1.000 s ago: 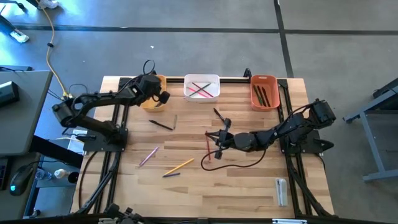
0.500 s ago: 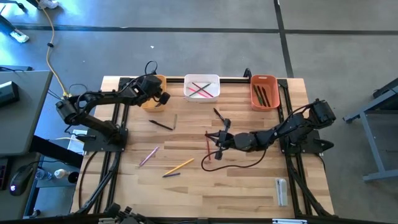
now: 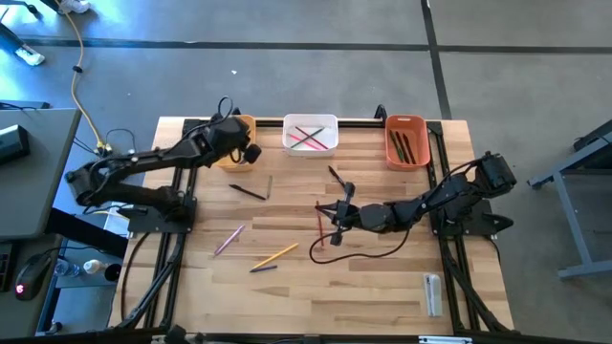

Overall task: Sort crayons/erasers/pens/pencils in bins
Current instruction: Put the yellow color pencil into the white bin

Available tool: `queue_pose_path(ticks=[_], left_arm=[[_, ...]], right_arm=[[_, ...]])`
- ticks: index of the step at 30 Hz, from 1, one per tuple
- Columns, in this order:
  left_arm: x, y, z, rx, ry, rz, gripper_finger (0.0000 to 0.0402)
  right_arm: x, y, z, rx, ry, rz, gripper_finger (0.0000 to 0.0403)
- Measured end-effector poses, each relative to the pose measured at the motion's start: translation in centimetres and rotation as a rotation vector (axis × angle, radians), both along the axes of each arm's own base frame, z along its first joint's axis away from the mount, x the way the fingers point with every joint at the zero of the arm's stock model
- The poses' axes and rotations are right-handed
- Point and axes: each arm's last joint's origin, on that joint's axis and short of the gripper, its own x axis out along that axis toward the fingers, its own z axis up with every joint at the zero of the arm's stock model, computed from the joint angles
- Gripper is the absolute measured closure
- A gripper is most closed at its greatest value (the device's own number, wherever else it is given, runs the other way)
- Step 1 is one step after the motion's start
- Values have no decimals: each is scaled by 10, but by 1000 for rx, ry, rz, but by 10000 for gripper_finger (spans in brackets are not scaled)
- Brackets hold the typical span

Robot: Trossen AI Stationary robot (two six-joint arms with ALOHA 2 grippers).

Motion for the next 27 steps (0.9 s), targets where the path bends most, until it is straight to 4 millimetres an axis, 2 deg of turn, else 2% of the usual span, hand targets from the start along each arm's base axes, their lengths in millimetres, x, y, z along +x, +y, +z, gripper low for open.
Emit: queue_pose_path(ticks=[5, 10, 16, 21, 27], left_arm=[[10, -34, 20, 40, -40, -239, 382], [22, -78, 22, -25, -18, -587, 400], [32, -130, -8, -92, 57, -872, 400], [30, -165, -36, -218, 101, -966, 399], [30, -209, -48, -244, 132, -1024, 388]], right_arm=[[0, 0, -1, -9, 13, -9, 403], [-2, 0, -5, -16, 56, -12, 403], [-4, 5, -8, -36, 85, -18, 403], [-6, 10, -10, -52, 103, -31, 403], [-7, 10, -10, -54, 111, -31, 403]])
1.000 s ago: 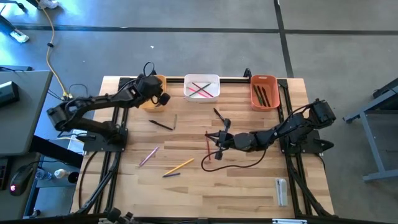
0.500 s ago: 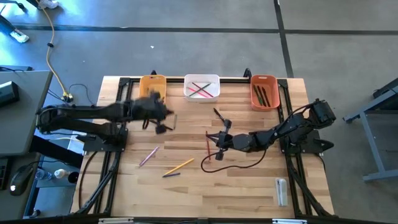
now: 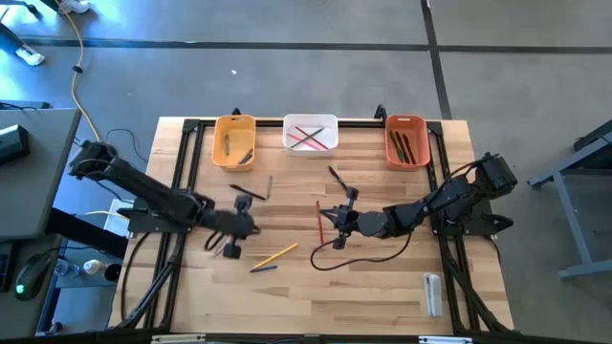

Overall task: Sort crayons/erasers/pens/pencils in bins
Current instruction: Put the yellow color pencil into the white bin

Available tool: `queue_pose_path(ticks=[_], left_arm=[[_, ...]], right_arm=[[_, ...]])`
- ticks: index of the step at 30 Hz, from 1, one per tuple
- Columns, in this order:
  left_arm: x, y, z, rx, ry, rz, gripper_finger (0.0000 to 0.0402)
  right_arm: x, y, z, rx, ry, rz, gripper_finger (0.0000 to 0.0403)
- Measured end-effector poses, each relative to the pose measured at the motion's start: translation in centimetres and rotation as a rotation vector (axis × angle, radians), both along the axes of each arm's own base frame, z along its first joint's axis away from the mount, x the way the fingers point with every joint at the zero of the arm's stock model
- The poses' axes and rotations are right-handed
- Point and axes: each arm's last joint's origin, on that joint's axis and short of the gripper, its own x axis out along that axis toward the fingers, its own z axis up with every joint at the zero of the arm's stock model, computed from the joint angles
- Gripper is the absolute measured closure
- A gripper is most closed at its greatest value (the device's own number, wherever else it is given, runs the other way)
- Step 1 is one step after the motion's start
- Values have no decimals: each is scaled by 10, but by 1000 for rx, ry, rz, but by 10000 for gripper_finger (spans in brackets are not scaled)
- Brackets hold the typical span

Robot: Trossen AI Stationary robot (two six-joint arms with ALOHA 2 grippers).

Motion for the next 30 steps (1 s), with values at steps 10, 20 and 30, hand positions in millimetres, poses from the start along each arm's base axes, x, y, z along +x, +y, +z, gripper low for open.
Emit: queue_pose_path(ticks=[10, 20, 30], left_arm=[[-18, -54, -13, -42, -3, 29, 342], [-15, -86, -10, -72, -11, 36, 297], [41, -100, -22, -51, 19, 225, 290]], right_arm=[[0, 0, -1, 0, 9, -1, 403], [-1, 0, -1, -1, 15, -1, 403], [-1, 0, -1, 5, 13, -3, 403]])
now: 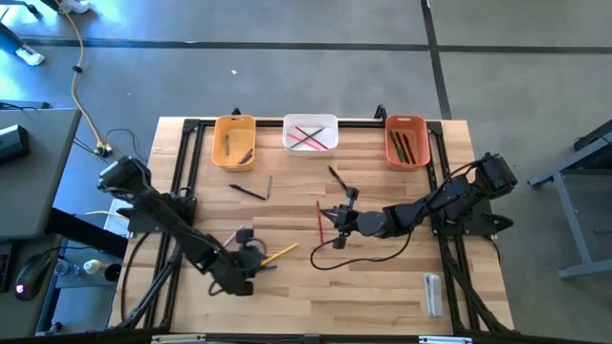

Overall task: Sort crayons/erasers/pens/pencils in bins
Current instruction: Put the yellow color pencil into the white bin

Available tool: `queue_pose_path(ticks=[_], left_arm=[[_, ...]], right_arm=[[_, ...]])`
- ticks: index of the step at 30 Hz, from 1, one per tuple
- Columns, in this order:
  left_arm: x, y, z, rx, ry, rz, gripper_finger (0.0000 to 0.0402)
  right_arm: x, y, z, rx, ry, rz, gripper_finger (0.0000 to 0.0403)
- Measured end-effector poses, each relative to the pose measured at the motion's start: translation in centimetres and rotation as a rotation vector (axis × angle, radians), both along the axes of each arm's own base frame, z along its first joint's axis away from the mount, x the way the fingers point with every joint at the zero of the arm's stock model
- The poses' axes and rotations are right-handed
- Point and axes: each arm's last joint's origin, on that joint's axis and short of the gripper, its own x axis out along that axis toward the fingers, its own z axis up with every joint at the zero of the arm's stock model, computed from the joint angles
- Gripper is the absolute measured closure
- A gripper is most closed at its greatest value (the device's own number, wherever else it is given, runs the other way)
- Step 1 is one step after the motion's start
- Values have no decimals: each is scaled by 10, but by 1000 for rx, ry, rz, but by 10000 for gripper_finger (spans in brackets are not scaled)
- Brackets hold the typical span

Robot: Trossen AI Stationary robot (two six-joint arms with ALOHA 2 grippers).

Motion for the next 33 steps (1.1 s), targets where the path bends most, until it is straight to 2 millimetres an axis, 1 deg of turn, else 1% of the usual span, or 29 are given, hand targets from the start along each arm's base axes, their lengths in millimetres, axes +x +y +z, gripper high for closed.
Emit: queue_pose_path(ticks=[2, 5, 10, 13, 26, 29, 33], left_arm=[[10, 2, -2, 18, 23, 26, 290], [20, 8, -3, 42, 78, 74, 290], [27, 17, -10, -14, 155, 106, 290], [28, 18, -14, -35, 186, 100, 290], [22, 18, -16, -50, 270, 83, 293], [19, 20, -16, -36, 305, 84, 303], [13, 21, -17, 3, 365, 52, 328]], right_arm=[[0, 0, 0, 0, 0, 0, 403], [0, 1, 0, 0, 0, 4, 403], [-1, 2, 0, 0, 0, 7, 403], [-1, 2, -1, -2, 6, 7, 403], [-1, 2, -1, 10, 9, 2, 403], [-1, 2, -1, 10, 9, 3, 403], [-1, 2, -1, 10, 9, 3, 403]])
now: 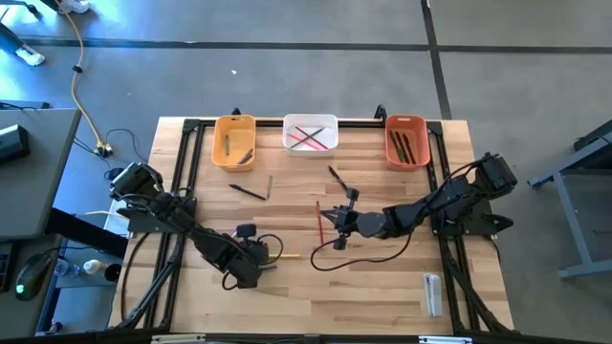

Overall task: Sort crayons/erasers/pens/pencils in bins
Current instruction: Put the yellow color pencil into the white bin

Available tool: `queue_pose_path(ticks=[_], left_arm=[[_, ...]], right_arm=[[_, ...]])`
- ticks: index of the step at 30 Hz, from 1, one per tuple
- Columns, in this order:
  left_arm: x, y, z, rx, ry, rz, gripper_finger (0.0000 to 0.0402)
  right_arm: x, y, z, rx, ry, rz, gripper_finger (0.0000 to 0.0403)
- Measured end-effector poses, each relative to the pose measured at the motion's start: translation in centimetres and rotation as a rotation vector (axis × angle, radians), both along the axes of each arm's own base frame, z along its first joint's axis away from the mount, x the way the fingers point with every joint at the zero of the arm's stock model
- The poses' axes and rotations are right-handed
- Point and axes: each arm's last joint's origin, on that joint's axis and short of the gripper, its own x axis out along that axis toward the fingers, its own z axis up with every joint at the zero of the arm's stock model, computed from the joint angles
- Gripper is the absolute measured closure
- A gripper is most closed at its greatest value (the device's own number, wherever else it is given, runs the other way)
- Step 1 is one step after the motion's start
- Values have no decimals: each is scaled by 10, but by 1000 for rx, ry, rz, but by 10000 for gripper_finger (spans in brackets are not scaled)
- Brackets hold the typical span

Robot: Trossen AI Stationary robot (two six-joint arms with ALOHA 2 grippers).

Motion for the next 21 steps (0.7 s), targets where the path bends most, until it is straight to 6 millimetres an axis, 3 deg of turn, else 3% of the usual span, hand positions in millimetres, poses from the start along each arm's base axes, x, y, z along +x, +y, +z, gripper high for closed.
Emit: queue_pose_path(ticks=[8, 13, 16, 21], left_arm=[[-6, -6, -1, 21, 31, -76, 393], [-6, -8, 0, 29, 10, -79, 397], [-5, -9, 1, 20, -8, -83, 399], [0, -9, 2, 5, -36, -90, 401]], right_arm=[[0, 4, 1, 15, -7, 38, 403], [-1, 12, 2, 118, -39, 102, 399], [-1, 17, 1, 192, -46, 127, 378], [-1, 27, -12, 301, -21, 180, 309]])
